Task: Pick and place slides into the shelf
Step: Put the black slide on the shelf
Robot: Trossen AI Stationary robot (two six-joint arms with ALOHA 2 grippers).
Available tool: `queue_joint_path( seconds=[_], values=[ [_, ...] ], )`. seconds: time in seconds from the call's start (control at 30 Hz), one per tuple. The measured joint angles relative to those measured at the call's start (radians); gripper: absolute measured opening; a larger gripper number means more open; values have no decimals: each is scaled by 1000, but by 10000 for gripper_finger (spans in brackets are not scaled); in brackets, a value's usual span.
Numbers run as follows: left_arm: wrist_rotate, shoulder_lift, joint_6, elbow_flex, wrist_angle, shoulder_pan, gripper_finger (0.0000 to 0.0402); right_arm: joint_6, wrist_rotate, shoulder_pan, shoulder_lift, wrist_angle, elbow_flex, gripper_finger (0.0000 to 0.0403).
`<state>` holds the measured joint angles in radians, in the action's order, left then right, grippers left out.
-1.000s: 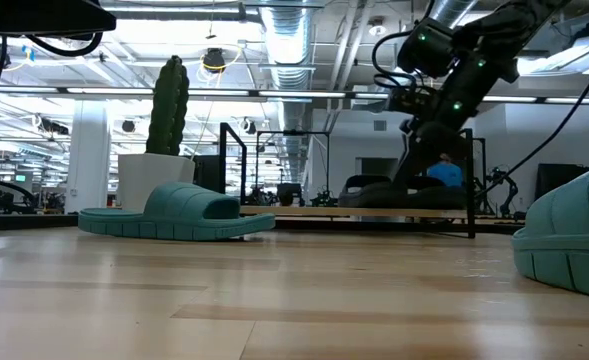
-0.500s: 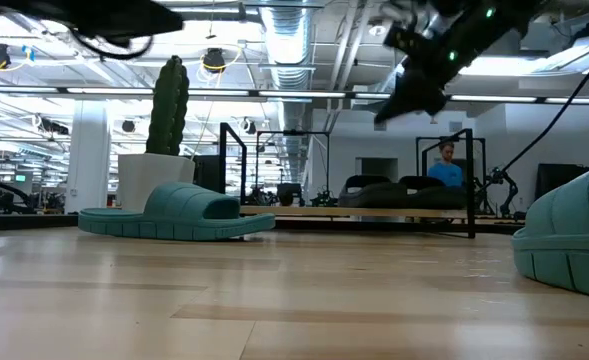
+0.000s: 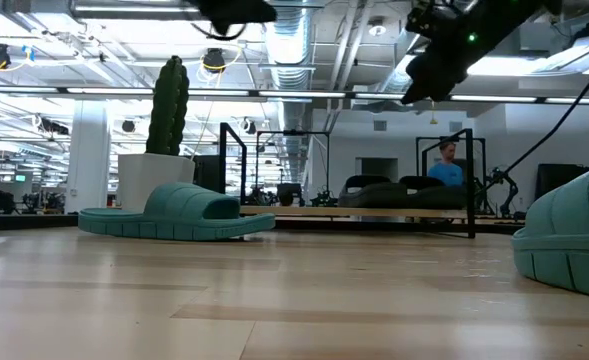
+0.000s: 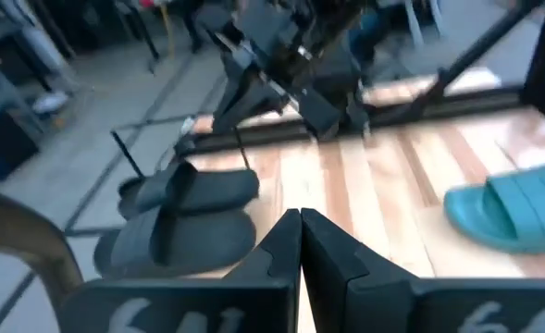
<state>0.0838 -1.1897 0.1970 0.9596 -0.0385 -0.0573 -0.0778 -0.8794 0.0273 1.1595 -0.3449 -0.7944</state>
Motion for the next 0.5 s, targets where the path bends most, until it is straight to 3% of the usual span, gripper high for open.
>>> queue_joint_path(
  seconds=[0.27, 0.5],
  values=[
    [33, -387, 13, 517, -429, -145, 0, 148, -49, 7, 3, -100, 18, 0],
    [-70, -680, -103, 870, -726, -291, 0, 159, -111, 60, -79, -222, 26, 0]
  ],
)
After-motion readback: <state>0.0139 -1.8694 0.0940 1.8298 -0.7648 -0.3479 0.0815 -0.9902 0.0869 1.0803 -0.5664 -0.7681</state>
